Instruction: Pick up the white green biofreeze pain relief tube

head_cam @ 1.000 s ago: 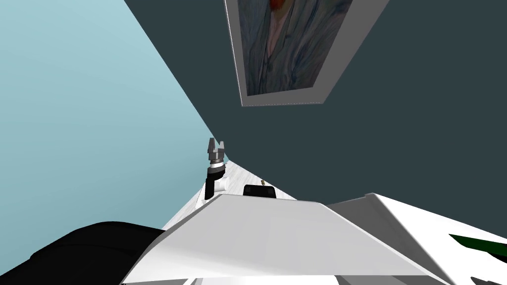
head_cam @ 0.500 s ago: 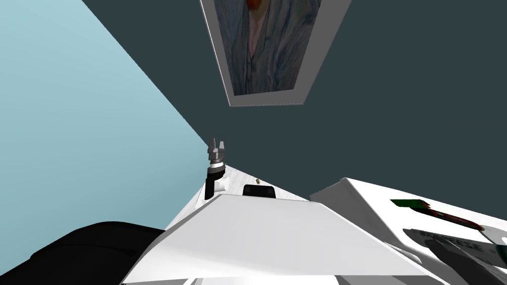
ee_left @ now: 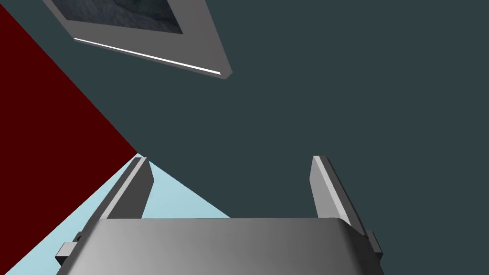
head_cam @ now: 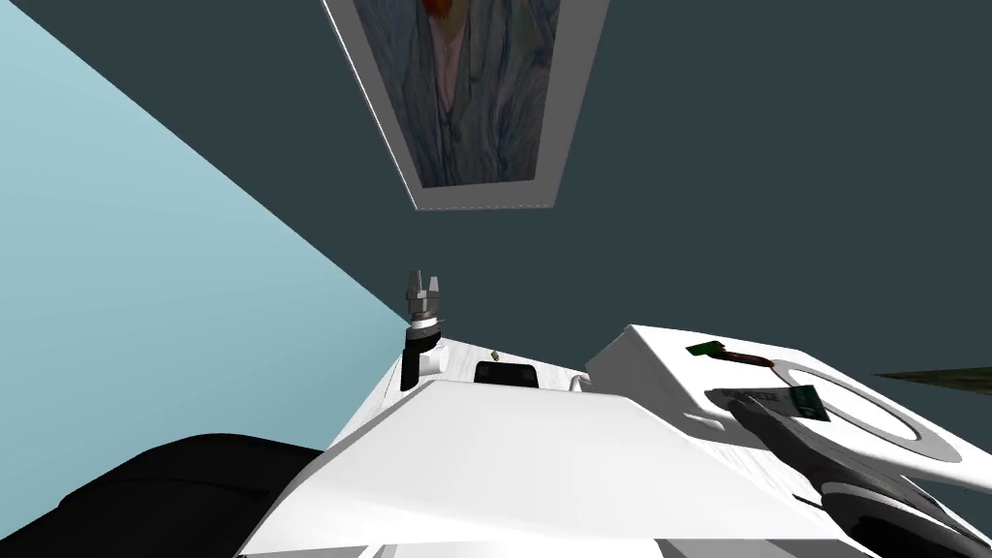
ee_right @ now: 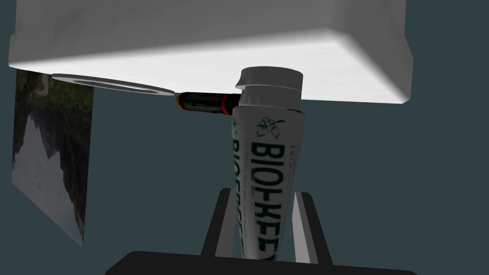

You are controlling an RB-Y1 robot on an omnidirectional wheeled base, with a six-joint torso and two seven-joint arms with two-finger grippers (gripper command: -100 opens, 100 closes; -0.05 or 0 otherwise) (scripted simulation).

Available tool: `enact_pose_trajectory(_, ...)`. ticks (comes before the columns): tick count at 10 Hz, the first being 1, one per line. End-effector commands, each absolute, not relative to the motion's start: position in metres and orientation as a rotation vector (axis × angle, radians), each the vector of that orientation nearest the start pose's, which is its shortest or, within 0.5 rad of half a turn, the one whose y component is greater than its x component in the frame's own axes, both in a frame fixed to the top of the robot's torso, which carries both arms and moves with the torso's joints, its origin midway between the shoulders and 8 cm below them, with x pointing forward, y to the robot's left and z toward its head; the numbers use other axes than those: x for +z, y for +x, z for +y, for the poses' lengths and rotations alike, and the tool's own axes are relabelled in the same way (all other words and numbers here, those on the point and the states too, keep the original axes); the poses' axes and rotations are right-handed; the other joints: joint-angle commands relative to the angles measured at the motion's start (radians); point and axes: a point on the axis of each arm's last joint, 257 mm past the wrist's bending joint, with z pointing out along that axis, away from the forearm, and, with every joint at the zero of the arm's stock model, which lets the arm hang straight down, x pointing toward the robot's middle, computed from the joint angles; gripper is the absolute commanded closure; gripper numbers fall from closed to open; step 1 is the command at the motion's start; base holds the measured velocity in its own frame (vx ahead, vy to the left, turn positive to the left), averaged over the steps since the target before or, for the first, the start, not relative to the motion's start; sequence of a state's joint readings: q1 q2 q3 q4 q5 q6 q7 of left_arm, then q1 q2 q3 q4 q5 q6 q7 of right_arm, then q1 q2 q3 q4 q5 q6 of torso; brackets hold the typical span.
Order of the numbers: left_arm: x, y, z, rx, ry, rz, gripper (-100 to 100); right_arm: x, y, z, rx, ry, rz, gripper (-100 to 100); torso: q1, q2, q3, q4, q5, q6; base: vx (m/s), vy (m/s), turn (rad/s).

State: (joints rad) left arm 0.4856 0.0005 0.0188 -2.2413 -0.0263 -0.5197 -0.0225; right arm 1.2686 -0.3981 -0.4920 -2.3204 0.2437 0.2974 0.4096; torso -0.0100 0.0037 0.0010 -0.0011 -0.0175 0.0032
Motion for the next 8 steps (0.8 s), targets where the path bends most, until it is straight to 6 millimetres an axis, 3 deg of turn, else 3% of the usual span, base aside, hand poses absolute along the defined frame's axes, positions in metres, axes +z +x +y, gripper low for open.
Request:
enact_pose_trajectory(1,0.016,0.349,0.282,-1.25,-0.635,0.635,0,-0.199,0.152,-0.554,-0.486,0.624,1.9,100,0.0,0.0,0.0,0.0,0.0,0.0,0.022,-0.054,-0.425)
enact_pose_trajectory(4,0.016,0.349,0.282,-1.251,-0.635,0.635,0,-0.188,0.194,-0.515,-0.429,0.53,1.905,100,-0.002,0.0,0.0,0.0,0.0,-0.001,0.017,-0.064,-0.333)
enact_pose_trajectory(5,0.016,0.349,0.282,-1.25,-0.635,0.635,0,-0.188,0.194,-0.515,-0.429,0.53,1.905,100,-0.002,0.0,0.0,0.0,0.0,0.0,0.016,-0.032,-0.174)
enact_pose_trajectory(6,0.016,0.349,0.282,-1.251,-0.635,0.635,0,-0.186,0.209,-0.5,-0.412,0.489,1.91,100,-0.001,0.001,0.0,0.0,0.0,-0.001,0.01,-0.027,-0.294)
enact_pose_trajectory(8,0.016,0.349,0.282,-1.251,-0.635,0.635,0,-0.185,0.208,-0.501,-0.41,0.492,1.907,100,0.002,0.002,0.001,0.001,0.001,-0.001,0.0,-0.001,-0.064)
